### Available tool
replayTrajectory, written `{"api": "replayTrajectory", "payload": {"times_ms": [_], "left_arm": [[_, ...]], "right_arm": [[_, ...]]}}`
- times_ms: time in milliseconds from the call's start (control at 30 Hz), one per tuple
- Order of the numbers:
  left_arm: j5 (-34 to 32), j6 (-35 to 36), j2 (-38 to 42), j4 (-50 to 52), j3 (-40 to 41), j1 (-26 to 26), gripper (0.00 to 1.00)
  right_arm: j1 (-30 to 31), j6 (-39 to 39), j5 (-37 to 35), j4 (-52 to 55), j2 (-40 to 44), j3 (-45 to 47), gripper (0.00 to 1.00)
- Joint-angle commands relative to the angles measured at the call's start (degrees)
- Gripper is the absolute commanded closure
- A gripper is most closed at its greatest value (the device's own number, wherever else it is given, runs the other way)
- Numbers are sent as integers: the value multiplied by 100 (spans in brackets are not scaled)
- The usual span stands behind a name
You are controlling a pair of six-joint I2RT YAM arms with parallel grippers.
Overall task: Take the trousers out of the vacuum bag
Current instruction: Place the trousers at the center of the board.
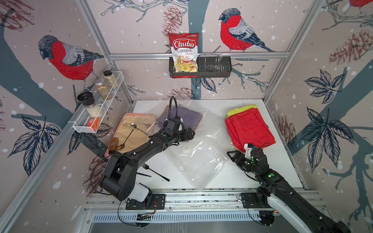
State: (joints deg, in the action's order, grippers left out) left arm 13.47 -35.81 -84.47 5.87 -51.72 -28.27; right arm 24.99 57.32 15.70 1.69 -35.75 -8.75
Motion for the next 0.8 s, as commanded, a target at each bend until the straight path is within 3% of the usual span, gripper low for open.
{"api": "replayTrajectory", "payload": {"times_ms": [0, 300, 633, 767], "left_arm": [[-12, -2, 0, -209, 11, 19, 2], [-53, 16, 34, -175, 57, 35, 2], [-81, 46, 78, -140, 101, 69, 3], [-139, 99, 162, -40, 93, 140, 3]], "right_arm": [[61, 253, 12, -782, -169, 66, 26], [398, 374, 41, -1611, -789, -1, 42], [984, 656, -340, -2160, -1170, 33, 90], [1414, 676, -447, -2483, -1644, -157, 100]]}}
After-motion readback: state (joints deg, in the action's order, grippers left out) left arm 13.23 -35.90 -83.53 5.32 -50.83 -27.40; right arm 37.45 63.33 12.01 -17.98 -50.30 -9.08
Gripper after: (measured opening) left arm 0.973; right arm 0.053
